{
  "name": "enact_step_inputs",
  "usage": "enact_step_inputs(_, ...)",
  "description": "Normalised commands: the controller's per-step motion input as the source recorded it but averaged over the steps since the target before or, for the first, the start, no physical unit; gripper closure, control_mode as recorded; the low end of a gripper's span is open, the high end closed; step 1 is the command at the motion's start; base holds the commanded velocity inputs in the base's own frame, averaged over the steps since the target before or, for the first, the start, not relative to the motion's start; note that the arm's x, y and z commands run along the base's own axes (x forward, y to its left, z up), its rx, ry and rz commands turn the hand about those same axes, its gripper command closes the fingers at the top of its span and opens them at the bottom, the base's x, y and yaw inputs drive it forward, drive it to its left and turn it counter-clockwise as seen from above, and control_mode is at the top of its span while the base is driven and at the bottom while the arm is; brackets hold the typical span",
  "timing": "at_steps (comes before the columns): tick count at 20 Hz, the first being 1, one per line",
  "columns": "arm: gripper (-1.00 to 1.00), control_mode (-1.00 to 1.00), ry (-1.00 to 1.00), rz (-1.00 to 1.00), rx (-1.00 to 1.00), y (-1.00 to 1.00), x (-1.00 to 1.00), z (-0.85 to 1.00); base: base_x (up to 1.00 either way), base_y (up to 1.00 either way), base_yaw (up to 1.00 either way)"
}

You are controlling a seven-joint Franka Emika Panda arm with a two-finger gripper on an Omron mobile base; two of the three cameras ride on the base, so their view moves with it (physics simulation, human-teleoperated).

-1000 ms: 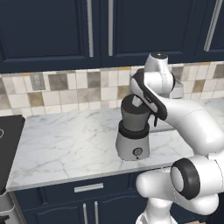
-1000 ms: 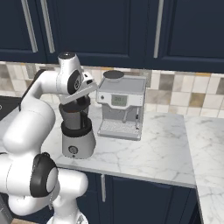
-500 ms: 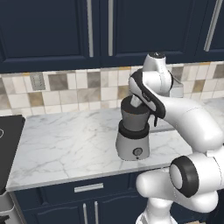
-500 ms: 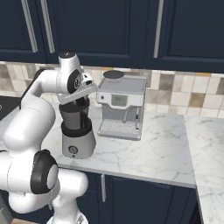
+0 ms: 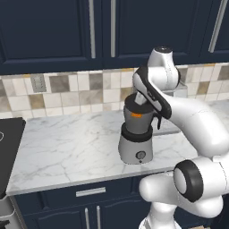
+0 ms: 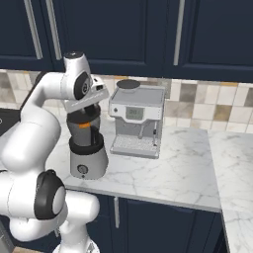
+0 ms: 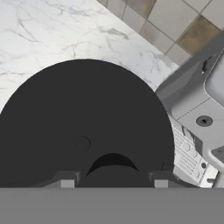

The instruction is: Open the blender lid, put the tangerine in the blender, close the lid, and start the blender.

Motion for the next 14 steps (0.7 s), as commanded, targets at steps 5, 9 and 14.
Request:
enact_step_inputs(5, 1.0, -1.0, 0.01, 0.0, 0.0, -0.01, -0.3, 0.17, 0.0, 0.0, 0.0)
enact_step_inputs(9, 1.0, -1.0, 0.07, 0.0, 0.0, 0.0, -0.26, 0.0, 0.0, 0.0, 0.0)
enact_step_inputs(14, 1.0, -1.0, 0.03, 0.0, 0.0, 0.0, -0.08, 0.0, 0.0, 0.0, 0.0)
